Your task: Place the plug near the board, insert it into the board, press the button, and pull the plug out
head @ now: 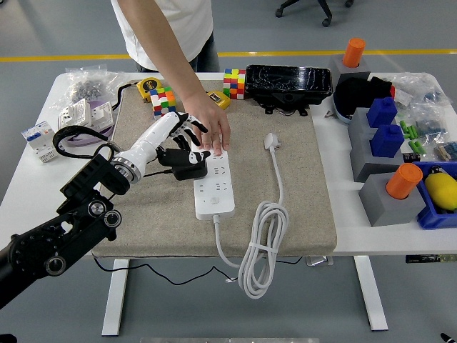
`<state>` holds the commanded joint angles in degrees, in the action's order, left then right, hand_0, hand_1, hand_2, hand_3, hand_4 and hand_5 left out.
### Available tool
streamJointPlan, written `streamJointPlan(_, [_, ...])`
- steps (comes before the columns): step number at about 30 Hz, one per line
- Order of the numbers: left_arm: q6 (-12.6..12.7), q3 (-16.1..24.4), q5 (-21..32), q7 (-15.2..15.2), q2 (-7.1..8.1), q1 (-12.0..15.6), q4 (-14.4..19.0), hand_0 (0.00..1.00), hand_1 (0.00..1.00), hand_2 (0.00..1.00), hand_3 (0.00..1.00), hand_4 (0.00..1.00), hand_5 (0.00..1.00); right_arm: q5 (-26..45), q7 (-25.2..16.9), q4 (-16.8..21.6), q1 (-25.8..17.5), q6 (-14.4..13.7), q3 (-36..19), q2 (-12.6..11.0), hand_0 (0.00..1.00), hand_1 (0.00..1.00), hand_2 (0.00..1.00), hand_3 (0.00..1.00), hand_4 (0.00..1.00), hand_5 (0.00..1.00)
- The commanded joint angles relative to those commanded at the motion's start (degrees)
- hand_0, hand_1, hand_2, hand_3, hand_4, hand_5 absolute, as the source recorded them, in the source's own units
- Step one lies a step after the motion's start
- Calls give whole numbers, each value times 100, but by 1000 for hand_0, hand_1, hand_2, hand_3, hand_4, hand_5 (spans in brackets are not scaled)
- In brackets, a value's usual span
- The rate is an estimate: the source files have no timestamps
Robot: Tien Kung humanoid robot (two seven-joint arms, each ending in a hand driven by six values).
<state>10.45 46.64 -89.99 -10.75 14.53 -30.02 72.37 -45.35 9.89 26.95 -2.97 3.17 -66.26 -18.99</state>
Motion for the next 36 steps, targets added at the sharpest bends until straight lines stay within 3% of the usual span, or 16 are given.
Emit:
streamJointPlan(1, [-37,-12,-20,-41,-9,-15,-71,659,699,637,634,910,188,1,2,1,1,3,4,-1,754,721,728,739,998,671])
streamJointPlan(2, [-60,-28,-63,-63,-15,-28,-133,774,828,811,813,998,306,-1,3,1,1,4,4,0,754,722,728,738,998,671])
streamJointPlan(13, [-241,-296,-100,-226,-93,-179,-622,758,810,787,809,998,311,5,4,0,6,3,22,-19,754,722,729,738,998,671])
streamJointPlan(14, [-239,-322,-109,-229,-101,-192,-651,658,721,713,753,998,221,5,3,1,9,1,22,-20,754,722,728,736,998,671])
streamJointPlan(19, [-195,-505,-95,-216,-134,-295,-838,658,721,713,753,998,221,14,5,-1,20,-1,42,-38,754,722,728,736,998,671])
streamJointPlan(20, [-196,-535,-48,-206,-136,-313,-870,536,629,596,591,820,56,15,7,-4,22,-1,47,-42,754,722,728,736,998,671])
streamJointPlan(25, [-147,-679,136,-127,-156,-376,-1032,536,629,596,591,820,56,20,7,-12,35,-5,75,-60,754,722,728,736,998,671])
streamJointPlan(26, [-100,-708,164,-88,-162,-391,-1058,447,530,565,567,692,20,22,7,-12,39,-5,83,-62,754,722,728,735,998,671])
streamJointPlan(31, [166,-878,245,44,-195,-456,-1185,447,530,565,567,692,20,25,7,0,39,-4,109,-71,754,722,728,735,998,671])
streamJointPlan(32, [210,-911,261,73,-202,-466,-1212,348,470,493,533,640,2,25,7,0,39,-6,112,-75,754,722,728,735,998,671])
streamJointPlan(36, [445,-1004,345,270,-210,-480,-1249,348,470,493,533,640,2,24,6,10,39,-6,114,-90,754,722,728,735,998,671])
